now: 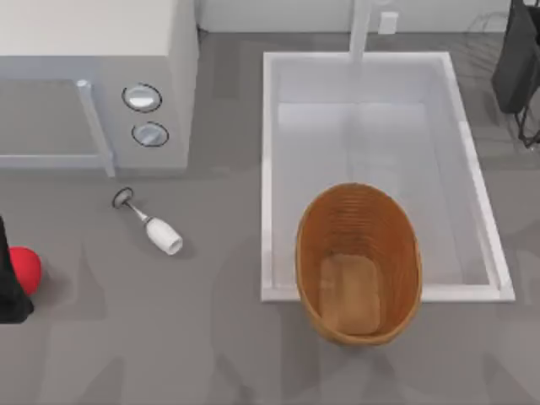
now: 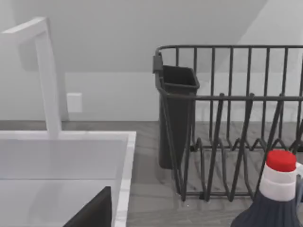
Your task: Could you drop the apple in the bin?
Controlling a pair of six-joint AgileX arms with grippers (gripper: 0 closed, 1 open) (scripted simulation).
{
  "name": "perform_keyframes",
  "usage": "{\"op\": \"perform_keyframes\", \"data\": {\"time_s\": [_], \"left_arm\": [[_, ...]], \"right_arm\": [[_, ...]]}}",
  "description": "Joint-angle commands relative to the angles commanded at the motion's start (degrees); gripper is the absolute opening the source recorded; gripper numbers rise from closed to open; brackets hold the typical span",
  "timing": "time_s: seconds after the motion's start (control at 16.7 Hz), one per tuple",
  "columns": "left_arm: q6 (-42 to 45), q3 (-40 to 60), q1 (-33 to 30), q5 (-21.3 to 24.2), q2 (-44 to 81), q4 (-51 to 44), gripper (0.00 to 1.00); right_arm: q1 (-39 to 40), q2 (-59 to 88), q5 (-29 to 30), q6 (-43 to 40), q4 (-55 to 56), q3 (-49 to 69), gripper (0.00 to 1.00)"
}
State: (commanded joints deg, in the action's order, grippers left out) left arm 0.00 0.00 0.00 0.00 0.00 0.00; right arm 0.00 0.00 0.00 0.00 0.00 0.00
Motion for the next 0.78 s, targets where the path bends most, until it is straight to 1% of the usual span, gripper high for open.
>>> {"op": "perform_keyframes", "data": {"time_s": [0.24,0.42,0.6,0.78], "left_arm": [[-0.03,1.26,-0.25,0.21,1.58,-1.56,1.0],[-0.09,6.48,-0.62,0.76,8.32,-7.84,1.0],[-0.05,15.08,-0.26,0.86,20.52,-17.15,1.0],[0.05,24.71,0.49,0.43,38.02,-25.64,1.0]], "right_arm": [[0.0,0.0,0.0,0.0,0.0,0.0,1.0],[0.0,0.0,0.0,0.0,0.0,0.0,1.0],[0.0,0.0,0.0,0.0,0.0,0.0,1.0],[0.0,0.0,0.0,0.0,0.0,0.0,1.0]]}}
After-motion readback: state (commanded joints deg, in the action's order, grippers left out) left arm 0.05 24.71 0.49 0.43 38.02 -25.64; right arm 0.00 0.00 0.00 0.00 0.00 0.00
